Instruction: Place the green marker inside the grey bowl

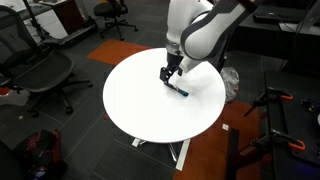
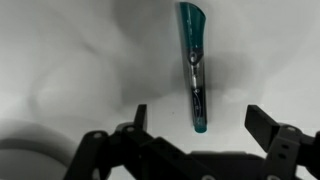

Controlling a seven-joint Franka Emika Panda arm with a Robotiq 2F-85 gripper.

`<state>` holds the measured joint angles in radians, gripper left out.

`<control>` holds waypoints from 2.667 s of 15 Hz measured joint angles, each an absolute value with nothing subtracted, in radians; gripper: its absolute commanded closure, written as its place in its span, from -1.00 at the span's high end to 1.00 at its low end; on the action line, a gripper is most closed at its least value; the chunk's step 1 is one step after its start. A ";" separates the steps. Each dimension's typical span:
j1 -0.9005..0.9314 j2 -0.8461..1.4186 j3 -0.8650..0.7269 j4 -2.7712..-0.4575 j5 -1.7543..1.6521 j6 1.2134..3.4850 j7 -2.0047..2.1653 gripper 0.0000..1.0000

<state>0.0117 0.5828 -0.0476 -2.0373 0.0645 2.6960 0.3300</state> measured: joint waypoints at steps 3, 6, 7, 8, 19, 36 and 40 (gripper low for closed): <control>0.009 0.599 -0.045 -2.026 0.067 2.682 0.318 1.00; 0.009 0.615 -0.038 -2.026 0.075 2.682 0.317 1.00; 0.009 0.620 -0.035 -2.026 0.079 2.682 0.317 1.00; 0.009 0.625 -0.032 -2.026 0.083 2.682 0.317 0.50; 0.008 0.645 -0.022 -2.019 0.098 2.682 0.316 -0.99; -0.008 0.268 -0.115 -2.138 0.110 2.540 0.388 -0.91; -0.033 0.239 -0.158 -2.121 0.112 2.479 0.483 -0.91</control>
